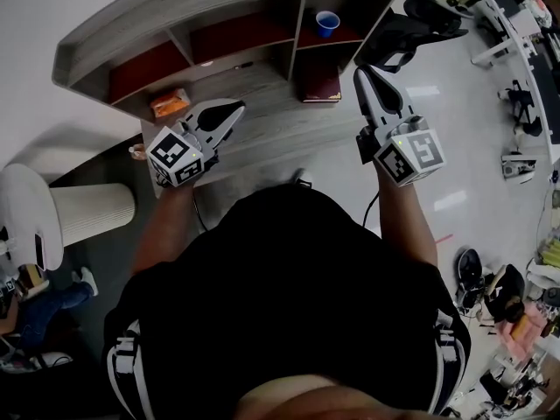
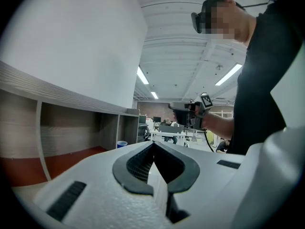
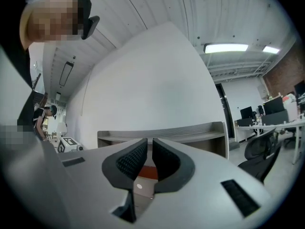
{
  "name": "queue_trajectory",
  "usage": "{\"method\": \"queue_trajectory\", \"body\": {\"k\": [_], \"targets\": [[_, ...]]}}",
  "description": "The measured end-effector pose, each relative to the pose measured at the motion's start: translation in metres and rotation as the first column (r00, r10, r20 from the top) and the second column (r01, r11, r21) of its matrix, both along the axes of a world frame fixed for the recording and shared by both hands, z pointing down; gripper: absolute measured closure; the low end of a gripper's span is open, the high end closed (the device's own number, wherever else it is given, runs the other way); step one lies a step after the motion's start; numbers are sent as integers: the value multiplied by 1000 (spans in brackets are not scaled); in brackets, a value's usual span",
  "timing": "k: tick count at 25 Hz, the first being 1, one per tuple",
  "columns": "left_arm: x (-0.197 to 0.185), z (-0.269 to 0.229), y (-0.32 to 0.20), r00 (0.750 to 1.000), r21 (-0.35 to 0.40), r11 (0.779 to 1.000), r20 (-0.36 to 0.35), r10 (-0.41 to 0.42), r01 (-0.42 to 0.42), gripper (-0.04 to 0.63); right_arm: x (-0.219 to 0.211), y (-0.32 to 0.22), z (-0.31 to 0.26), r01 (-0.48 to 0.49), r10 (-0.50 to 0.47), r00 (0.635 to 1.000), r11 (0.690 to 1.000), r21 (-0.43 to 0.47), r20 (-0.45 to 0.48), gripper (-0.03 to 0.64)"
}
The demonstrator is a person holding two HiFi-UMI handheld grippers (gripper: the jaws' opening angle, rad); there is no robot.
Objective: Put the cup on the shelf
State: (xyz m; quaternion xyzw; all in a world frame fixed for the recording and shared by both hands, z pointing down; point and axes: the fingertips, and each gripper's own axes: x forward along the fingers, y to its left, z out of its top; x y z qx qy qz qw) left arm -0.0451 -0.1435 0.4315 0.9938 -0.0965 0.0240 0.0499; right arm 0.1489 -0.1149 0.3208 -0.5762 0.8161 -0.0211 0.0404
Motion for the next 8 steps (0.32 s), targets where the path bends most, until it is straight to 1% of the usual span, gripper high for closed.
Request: {"method": "queue_trajectory", "body": {"k": [8], "targets": [[-11, -3, 7, 1000, 2, 1000, -4, 12, -12, 578, -20, 20, -9, -4, 3, 1000, 999, 33, 29, 577]]}}
